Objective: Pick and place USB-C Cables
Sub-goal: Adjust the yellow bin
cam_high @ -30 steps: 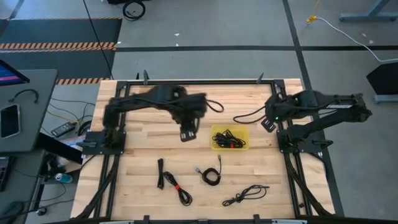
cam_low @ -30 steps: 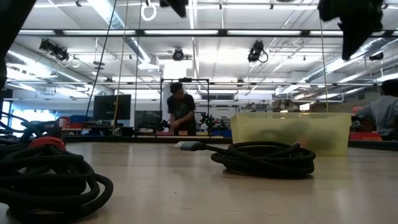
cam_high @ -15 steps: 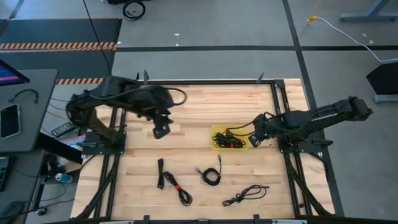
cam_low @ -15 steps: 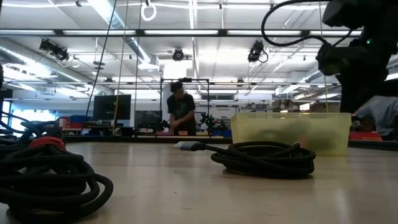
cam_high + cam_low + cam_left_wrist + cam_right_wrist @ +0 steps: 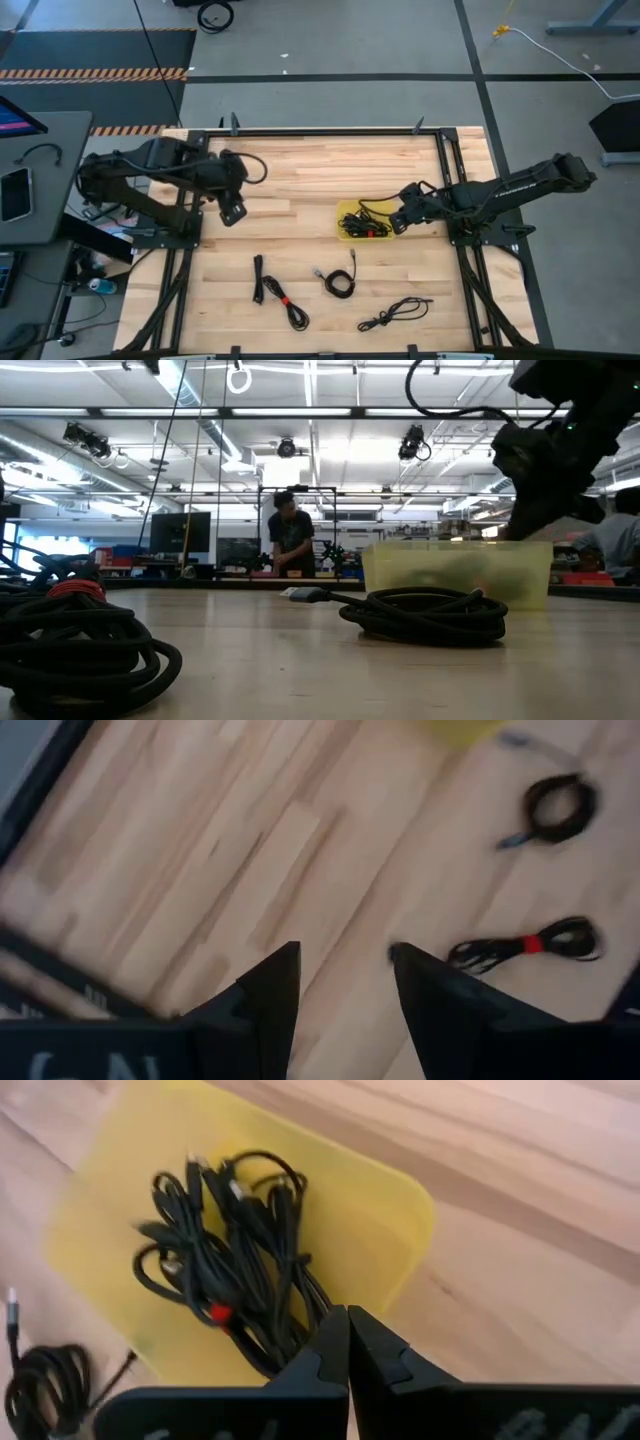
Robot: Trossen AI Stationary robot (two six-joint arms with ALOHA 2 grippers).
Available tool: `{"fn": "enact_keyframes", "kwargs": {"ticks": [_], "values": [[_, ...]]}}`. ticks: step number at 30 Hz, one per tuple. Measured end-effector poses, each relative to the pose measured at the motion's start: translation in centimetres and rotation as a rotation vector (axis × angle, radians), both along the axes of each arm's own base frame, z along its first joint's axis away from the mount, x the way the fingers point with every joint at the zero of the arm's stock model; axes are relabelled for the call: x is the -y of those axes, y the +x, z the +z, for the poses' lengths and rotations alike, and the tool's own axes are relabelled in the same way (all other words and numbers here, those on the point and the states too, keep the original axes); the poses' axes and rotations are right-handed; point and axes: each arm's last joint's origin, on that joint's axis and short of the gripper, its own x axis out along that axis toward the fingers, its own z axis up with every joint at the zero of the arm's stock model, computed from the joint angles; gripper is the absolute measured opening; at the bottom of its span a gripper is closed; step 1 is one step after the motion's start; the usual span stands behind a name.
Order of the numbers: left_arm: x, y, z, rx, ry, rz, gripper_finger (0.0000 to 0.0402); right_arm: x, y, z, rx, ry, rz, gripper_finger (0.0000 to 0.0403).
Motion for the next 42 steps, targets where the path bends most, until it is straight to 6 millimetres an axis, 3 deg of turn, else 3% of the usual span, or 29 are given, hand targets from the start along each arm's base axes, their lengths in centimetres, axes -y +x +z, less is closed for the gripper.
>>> {"fn": "enact_keyframes", "kwargs": {"ticks": [6,11,15,21,26,42], "values": [[-0.1,-1.2,-4.1,-0.126,-0.012,0.079,0.0172,-0.1,0.9,0.1,0.057,-0.016,0.012,0.0],[-0.1,-1.3,-5.7,-0.188,-0.009,0.101,0.0172,0.1,0.9,0.9,0.077,-0.074,-0.021,0.0],[-0.1,-1.1,-5.7,-0.171,-0.011,0.097,0.0172,0.4,0.8,3.0,0.029,-0.135,-0.042,0.0],[-0.1,-0.8,-5.7,-0.137,-0.015,0.096,0.0172,1.0,-1.6,4.6,-0.24,-0.141,-0.134,0.0],[-0.1,-0.7,-5.6,-0.126,-0.016,0.095,0.0172,1.0,-2.4,4.3,-0.316,-0.115,-0.228,0.0],[0.0,-0.4,-5.6,-0.097,-0.02,0.092,0.0172,0.4,0.0,1.7,-0.474,-0.131,-0.246,0.0]]}}
